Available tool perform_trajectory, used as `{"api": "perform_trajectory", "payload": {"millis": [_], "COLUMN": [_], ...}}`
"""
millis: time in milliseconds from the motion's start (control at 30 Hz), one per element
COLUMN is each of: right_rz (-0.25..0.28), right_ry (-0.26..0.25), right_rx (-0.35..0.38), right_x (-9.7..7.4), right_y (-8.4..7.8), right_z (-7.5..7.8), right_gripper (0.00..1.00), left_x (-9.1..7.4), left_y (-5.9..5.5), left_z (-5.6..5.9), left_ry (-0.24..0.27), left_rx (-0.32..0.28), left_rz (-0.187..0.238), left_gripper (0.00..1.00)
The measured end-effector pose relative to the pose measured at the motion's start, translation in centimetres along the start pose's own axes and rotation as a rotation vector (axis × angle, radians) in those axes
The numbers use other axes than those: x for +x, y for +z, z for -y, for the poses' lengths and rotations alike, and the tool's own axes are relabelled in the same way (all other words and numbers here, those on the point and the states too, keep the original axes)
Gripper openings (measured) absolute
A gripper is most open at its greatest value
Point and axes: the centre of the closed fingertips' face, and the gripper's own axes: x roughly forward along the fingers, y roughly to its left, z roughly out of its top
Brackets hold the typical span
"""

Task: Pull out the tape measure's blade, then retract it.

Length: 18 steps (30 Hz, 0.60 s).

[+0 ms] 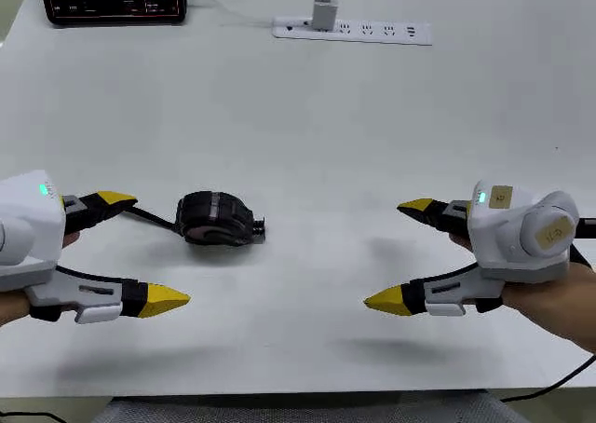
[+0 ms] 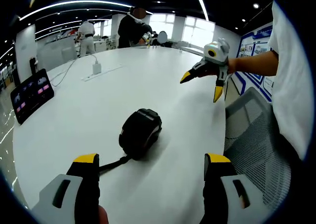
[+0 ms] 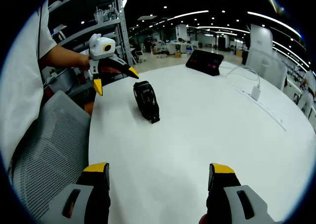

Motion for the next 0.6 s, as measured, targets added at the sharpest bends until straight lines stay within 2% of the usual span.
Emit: {"api": "perform_trajectory", "payload": {"millis": [600], "right_rz": [-0.004], "right_ry": [0.053], "right_rx": [-0.055], "right_x": [2.9], "right_y": [1.3], "right_z": [0.7], "right_gripper": [0.78], "left_x": [2.1], "left_y": [-0.5], "left_z": [-1.2], "left_ry": [-0.042], "left_rx": [0.089], "left_rz": [-0.069], "left_gripper": [0.82]}}
